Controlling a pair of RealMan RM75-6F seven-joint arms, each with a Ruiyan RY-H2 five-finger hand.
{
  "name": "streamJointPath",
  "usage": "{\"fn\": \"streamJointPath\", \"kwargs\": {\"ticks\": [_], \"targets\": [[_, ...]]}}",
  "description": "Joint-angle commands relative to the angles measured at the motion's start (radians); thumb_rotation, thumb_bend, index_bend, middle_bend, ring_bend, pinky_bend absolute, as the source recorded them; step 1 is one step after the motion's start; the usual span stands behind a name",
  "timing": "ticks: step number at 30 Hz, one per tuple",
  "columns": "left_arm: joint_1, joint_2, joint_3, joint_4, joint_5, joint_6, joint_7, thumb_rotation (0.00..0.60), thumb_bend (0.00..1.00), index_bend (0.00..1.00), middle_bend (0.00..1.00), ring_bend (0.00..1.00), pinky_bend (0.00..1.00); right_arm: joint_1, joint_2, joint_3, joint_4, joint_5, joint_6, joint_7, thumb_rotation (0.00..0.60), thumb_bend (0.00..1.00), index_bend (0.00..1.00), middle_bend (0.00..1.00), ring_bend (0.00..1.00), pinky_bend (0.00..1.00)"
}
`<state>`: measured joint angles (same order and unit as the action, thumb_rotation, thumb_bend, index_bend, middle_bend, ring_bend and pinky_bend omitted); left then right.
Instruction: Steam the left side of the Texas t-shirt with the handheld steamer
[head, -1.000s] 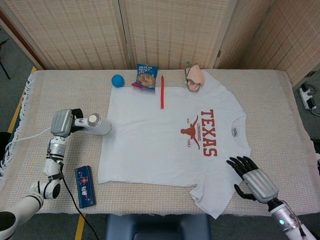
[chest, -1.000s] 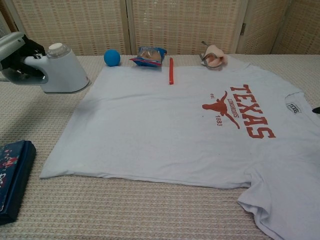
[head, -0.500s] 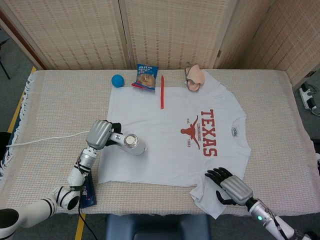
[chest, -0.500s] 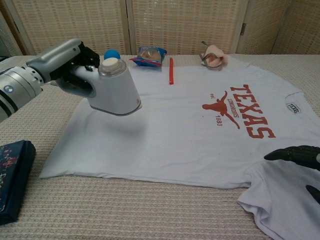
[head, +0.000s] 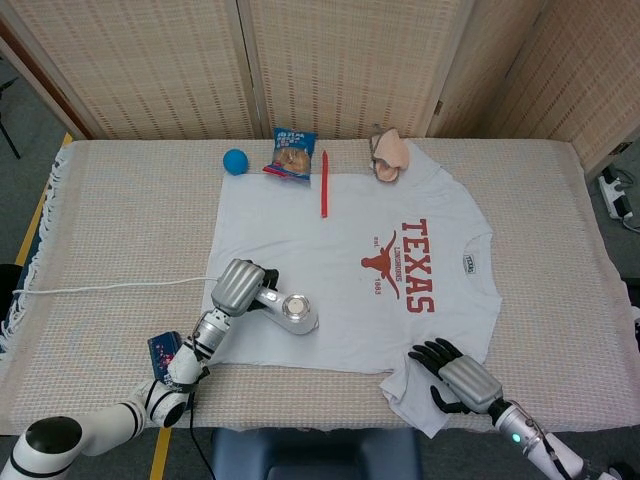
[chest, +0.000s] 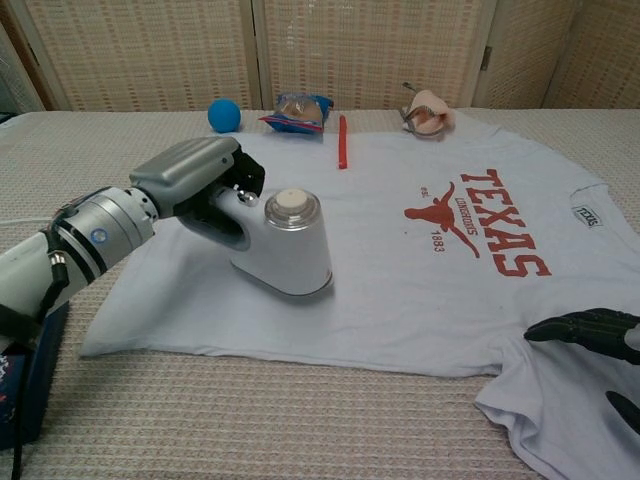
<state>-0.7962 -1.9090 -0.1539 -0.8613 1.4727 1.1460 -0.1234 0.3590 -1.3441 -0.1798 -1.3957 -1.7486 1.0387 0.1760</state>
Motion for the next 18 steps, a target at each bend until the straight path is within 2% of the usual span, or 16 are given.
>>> {"fn": "streamJointPath", "kwargs": {"ticks": [1, 8, 18], "targets": [[-0.007, -0.049, 0.006, 0.076, 0.001, -0.008, -0.001, 0.6, 0.4, 0.94, 1.0, 0.86, 0.72, 0.002, -0.001, -0.003, 0.001, 0.002, 0.001, 0.002, 0.372, 0.7, 0.0, 0.05, 0.0, 0.0], [-0.016, -0.127, 0.014, 0.274, 0.007, -0.007, -0.014, 0.6, 0.4, 0.94, 1.0, 0.85, 0.72, 0.005, 0.0, -0.01, -0.002, 0.013, 0.006, -0.001, 0.372, 0.7, 0.0, 0.05, 0.0, 0.0], [-0.001, -0.163, -0.002, 0.497, -0.024, -0.025, -0.107, 0.6, 0.4, 0.93, 1.0, 0.85, 0.72, 0.011, 0.002, -0.015, -0.009, 0.026, 0.005, -0.004, 0.373, 0.7, 0.0, 0.05, 0.0, 0.0]]}}
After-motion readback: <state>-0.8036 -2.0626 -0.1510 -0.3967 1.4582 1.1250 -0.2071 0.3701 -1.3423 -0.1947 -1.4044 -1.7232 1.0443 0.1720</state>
